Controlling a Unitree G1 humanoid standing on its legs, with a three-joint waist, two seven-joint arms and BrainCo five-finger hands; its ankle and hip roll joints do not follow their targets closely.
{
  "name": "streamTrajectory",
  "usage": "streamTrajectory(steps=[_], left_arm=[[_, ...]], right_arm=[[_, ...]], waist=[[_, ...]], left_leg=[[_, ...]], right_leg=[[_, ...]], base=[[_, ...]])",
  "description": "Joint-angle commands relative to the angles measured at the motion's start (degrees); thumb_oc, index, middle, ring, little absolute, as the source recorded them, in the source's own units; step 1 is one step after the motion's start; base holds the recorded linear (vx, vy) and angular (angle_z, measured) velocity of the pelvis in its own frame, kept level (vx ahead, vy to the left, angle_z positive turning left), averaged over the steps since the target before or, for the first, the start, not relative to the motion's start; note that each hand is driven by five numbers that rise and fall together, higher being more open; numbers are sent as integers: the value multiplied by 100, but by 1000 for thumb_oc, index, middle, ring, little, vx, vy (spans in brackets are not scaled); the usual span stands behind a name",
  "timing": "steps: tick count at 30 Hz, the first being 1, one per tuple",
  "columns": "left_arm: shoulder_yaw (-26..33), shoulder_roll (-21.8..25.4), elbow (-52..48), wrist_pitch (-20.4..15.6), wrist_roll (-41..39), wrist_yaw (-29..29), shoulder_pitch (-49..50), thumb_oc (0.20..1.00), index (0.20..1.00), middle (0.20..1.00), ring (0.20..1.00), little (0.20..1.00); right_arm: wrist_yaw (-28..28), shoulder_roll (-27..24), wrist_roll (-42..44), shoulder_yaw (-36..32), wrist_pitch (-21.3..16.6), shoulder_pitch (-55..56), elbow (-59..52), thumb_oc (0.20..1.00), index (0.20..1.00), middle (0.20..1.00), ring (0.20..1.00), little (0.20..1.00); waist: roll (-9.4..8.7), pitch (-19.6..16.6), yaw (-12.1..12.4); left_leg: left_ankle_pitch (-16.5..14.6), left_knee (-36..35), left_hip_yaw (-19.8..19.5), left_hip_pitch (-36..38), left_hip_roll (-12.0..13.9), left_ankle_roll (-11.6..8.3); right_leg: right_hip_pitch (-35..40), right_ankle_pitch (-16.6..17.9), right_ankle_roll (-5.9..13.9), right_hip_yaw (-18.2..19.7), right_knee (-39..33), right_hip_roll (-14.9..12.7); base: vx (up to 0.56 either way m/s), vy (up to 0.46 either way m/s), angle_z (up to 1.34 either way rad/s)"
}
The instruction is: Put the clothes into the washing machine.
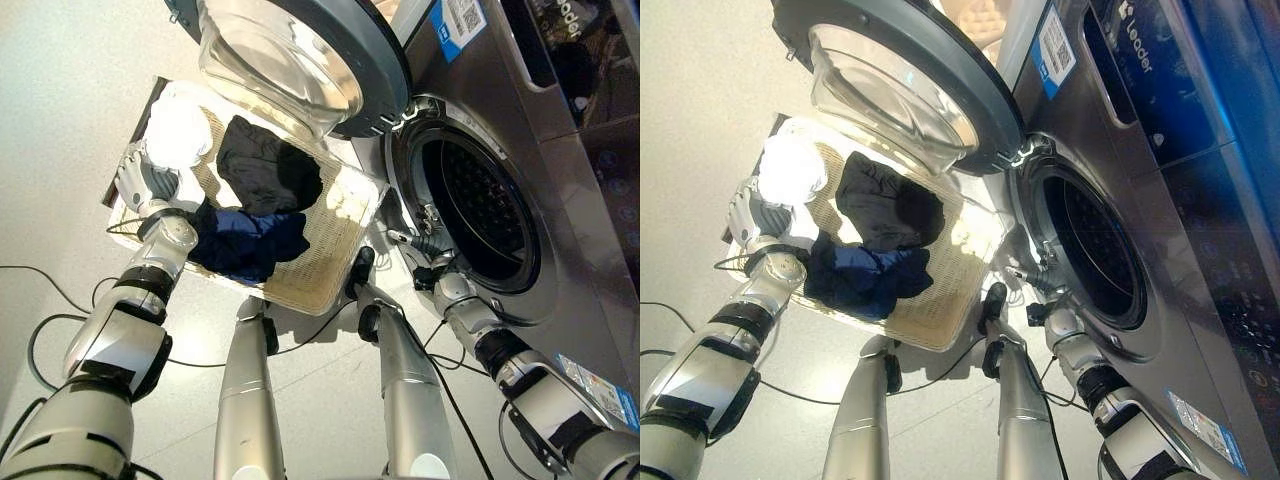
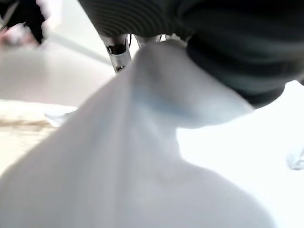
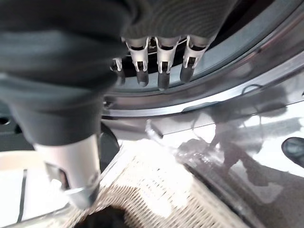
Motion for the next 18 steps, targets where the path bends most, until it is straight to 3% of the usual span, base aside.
streamTrajectory(steps=[1, 6, 11, 12, 14, 18], left_arm=[[247, -43, -320, -354, 49, 127, -77, 200, 200, 200, 200, 200], [306, -107, -661, -732, 77, 377, 123, 200, 200, 200, 200, 200], [380, -216, -975, -1291, 278, 734, 302, 200, 200, 200, 200, 200], [392, -326, -1149, -1544, 619, 945, 430, 200, 200, 200, 200, 200], [386, -368, -1277, -1632, 679, 1028, 502, 200, 200, 200, 200, 200], [276, -638, -1872, -1958, 1658, 1364, 981, 200, 200, 200, 200, 200]], right_arm=[[-111, -192, -107, -266, 45, 261, -367, 1000, 1000, 1000, 1000, 1000], [-147, -175, -138, -281, 69, 414, -518, 1000, 1000, 1000, 1000, 1000], [-114, -136, -202, -291, -193, 577, -555, 1000, 1000, 1000, 1000, 1000], [-83, -89, -309, -289, -357, 623, -565, 1000, 1000, 1000, 1000, 1000], [-68, -98, -381, -291, -394, 658, -636, 1000, 1000, 1000, 1000, 1000], [156, -153, -788, -196, -644, 787, -1167, 1000, 1000, 1000, 1000, 1000]], waist=[[351, -146, 101], [353, -146, 105], [352, -146, 127], [358, -146, 151], [357, -146, 164], [364, -146, 242]], left_leg=[[172, -445, 374, -38, -304, -122], [147, -498, 368, 100, -317, -90], [94, -475, 356, 210, -331, -78], [77, -476, 336, 257, -350, -69], [67, -477, 327, 281, -357, -69], [-3, -475, 288, 424, -415, -36]], right_leg=[[109, -569, 713, -8, 392, 52], [201, -579, 719, 16, 379, 72], [330, -597, 720, -4, 347, 53], [384, -595, 723, -5, 326, 50], [411, -588, 728, -16, 311, 39], [568, -548, 760, -52, 238, -9]], base=[[0, 0, 0], [0, 0, 0], [3, -7, 0], [17, -38, -1], [15, -45, 1], [15, -52, 2]])
